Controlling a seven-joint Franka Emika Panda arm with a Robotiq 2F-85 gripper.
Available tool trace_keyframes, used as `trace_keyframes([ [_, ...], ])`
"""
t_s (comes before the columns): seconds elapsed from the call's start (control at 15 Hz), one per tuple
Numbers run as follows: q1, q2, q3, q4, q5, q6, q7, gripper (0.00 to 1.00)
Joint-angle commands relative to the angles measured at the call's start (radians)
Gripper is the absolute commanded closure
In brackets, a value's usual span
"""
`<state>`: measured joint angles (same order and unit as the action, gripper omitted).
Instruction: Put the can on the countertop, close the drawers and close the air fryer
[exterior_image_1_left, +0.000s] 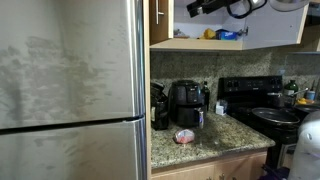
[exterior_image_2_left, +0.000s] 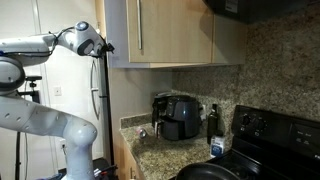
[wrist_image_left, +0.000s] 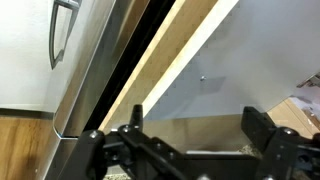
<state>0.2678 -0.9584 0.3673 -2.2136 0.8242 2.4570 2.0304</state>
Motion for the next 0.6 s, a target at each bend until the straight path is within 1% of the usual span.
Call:
trace_keyframes([
  [0.0,-0.019,-0.002,0.005,0.004,0.013,-0.027,0.001,0.0],
  [0.13,-0.005,0.005,0.017,0.022,0.107,0.001,0.098,0.0],
  [0.27,-0.031,0.022,0.063,0.042,0.178,0.046,0.178,0.0],
  [0.4,-0.066,0.041,0.114,0.066,0.22,0.076,0.285,0.0],
  [0.47,-0.029,-0.001,0.07,0.027,0.185,0.035,0.207,0.0],
  [0.53,-0.039,0.005,0.091,0.035,0.193,0.05,0.249,0.0],
])
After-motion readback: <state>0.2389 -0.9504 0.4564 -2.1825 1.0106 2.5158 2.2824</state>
